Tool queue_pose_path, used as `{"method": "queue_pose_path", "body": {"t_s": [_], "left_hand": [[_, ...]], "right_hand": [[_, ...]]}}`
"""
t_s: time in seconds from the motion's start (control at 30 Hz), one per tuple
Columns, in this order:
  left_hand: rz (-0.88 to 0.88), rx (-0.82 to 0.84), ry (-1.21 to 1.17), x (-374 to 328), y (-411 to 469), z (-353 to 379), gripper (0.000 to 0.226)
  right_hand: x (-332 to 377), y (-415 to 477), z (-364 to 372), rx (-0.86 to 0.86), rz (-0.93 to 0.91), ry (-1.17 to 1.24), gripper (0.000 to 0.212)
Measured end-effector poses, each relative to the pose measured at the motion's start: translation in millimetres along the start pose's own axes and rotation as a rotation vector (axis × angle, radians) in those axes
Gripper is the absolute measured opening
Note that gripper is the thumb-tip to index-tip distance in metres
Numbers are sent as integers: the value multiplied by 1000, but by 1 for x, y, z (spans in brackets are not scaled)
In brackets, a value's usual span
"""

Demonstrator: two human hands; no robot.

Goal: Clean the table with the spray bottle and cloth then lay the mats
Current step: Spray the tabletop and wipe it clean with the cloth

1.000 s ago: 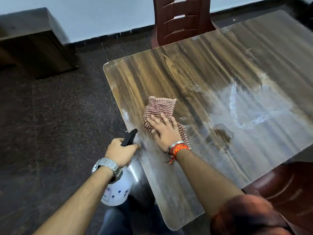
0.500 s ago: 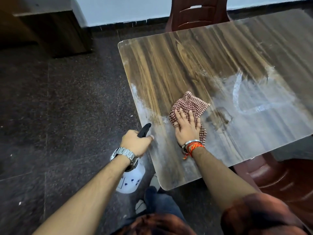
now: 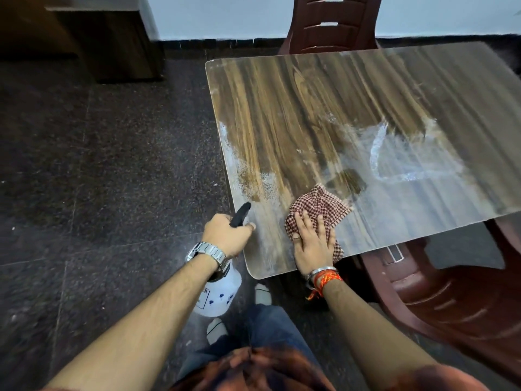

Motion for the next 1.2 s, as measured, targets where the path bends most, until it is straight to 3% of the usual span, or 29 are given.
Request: {"method": "queue_pose_path", "body": {"t_s": [0.13, 0.27, 0.43, 0.67, 0.9, 1.2], "left_hand": [[-49, 65, -9, 7, -14, 14, 40], [-69, -84, 74, 7, -22, 27, 39], [-157, -2, 140, -4, -35, 58, 35], [-293, -227, 5, -2, -56, 86, 39], [-432, -472, -263, 11, -65, 85, 31], [-400, -622, -306, -10, -24, 36, 40]], "right_hand": [[2, 2, -1, 1, -32, -41, 59], [-3, 14, -3, 38, -145, -83, 62], [-19, 32, -16, 85, -347, -102, 57], [-35, 47, -24, 95, -624, -258, 58], [6, 28, -2, 223, -1059, -327, 59], [69, 62, 16, 208, -1038, -261, 60]]}}
Point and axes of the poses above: each hand's wrist, its own y-axis towards the middle knuckle, its own z-axis out of the palm, x = y × z, the point moved 3 cm from there along y, towards the middle knuckle, and after that the axes turned 2 degrees about y, right-handed, at the moved point
